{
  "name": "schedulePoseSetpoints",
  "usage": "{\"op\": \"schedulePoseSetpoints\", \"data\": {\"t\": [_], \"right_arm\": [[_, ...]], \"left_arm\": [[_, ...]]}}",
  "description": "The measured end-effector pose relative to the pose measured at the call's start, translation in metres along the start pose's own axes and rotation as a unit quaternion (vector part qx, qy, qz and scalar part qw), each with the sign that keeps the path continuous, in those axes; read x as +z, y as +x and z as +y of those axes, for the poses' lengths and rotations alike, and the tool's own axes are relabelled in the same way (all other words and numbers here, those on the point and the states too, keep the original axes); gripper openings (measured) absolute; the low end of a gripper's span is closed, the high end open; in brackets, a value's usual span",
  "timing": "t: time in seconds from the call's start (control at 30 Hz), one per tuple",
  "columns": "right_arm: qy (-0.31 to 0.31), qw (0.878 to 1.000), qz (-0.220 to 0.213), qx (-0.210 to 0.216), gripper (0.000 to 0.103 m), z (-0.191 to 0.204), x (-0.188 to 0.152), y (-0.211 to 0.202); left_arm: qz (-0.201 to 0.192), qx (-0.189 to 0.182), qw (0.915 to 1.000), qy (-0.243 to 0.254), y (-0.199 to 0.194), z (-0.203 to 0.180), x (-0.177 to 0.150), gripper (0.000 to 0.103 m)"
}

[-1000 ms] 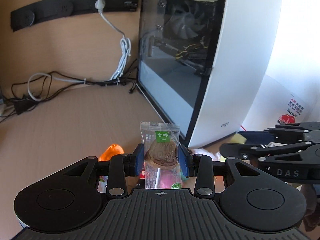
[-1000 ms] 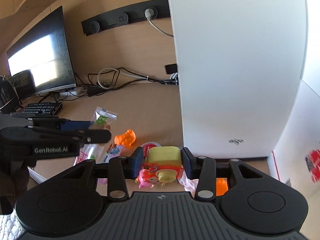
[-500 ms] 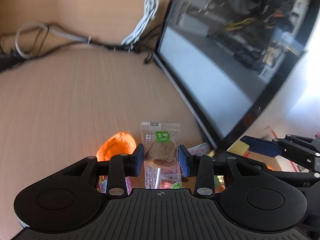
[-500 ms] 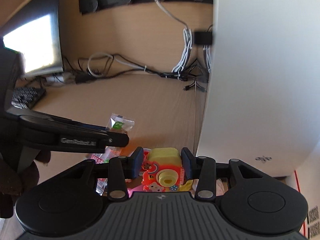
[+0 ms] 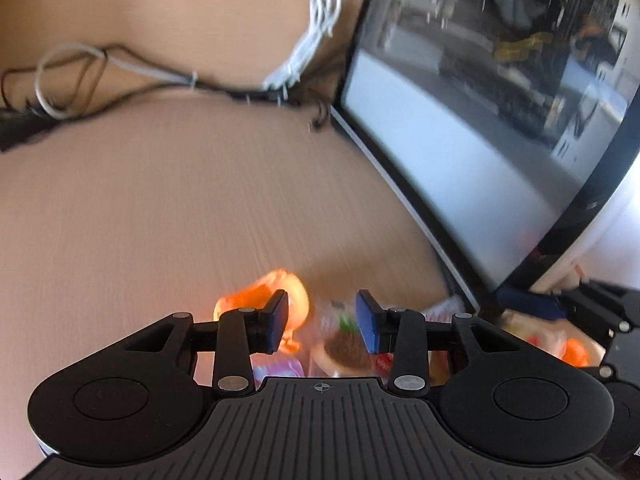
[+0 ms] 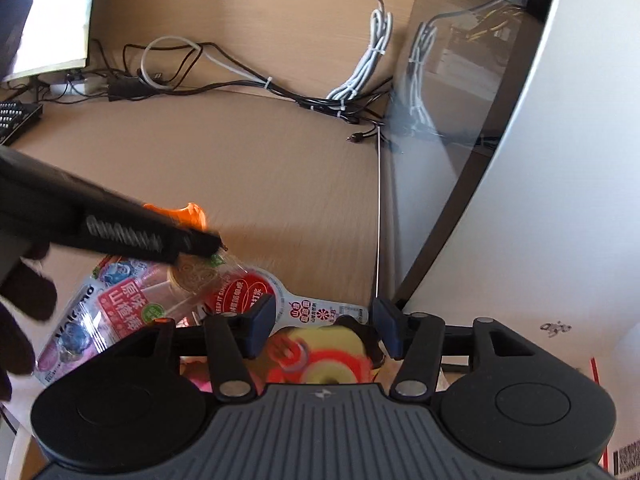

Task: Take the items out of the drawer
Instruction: 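Carry the candy stick and keychain onto the desk and open both tools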

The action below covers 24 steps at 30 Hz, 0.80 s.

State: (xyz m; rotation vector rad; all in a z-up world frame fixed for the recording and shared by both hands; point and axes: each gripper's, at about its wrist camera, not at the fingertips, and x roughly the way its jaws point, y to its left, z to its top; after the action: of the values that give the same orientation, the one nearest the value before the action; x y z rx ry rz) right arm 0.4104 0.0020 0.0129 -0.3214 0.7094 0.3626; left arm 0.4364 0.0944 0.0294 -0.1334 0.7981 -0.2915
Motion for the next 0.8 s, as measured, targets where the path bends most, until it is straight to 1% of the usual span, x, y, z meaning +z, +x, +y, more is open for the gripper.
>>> {"op": "schedulePoseSetpoints", "data": {"t": [0.07, 0.1, 0.17, 0.23, 0.37, 0.5, 0.6, 0.67, 0.8], "right_arm": [[0.010, 1.000, -0.012, -0.003, 0.058, -0.001, 0.001, -0.011], [0.014, 1.000, -0.018, -0.005, 0.060, -0.001, 0.001, -0.017], [0.022, 0.999, -0.029, -0.009, 0.067, 0.000, 0.004, -0.028], [0.037, 0.999, -0.026, -0.009, 0.070, 0.002, 0.007, -0.037], [0.086, 0.996, -0.022, -0.029, 0.070, 0.005, 0.005, -0.055], [0.128, 0.990, -0.043, -0.042, 0.070, 0.005, -0.003, -0.087], [0.121, 0.991, -0.047, -0.042, 0.070, 0.010, -0.007, -0.103], [0.112, 0.992, -0.047, -0.043, 0.070, 0.016, -0.008, -0.108], [0.108, 0.993, -0.042, -0.028, 0.070, 0.030, -0.018, -0.114]], "left_arm": [[-0.005, -0.011, 0.9999, -0.008, -0.012, 0.005, 0.003, 0.041], [-0.012, -0.010, 0.9998, -0.009, -0.019, 0.007, 0.004, 0.041], [-0.026, 0.001, 0.9997, -0.003, -0.032, 0.010, 0.002, 0.041], [-0.036, 0.011, 0.9993, 0.005, -0.044, 0.013, -0.002, 0.041], [-0.050, 0.003, 0.9987, 0.010, -0.062, 0.024, -0.015, 0.041], [-0.050, -0.007, 0.9987, 0.000, -0.080, 0.031, -0.033, 0.041], [-0.050, -0.015, 0.9986, -0.006, -0.098, 0.033, -0.048, 0.041], [-0.054, -0.014, 0.9984, -0.007, -0.110, 0.032, -0.061, 0.041], [-0.055, -0.004, 0.9984, -0.009, -0.126, 0.028, -0.084, 0.041]]}}
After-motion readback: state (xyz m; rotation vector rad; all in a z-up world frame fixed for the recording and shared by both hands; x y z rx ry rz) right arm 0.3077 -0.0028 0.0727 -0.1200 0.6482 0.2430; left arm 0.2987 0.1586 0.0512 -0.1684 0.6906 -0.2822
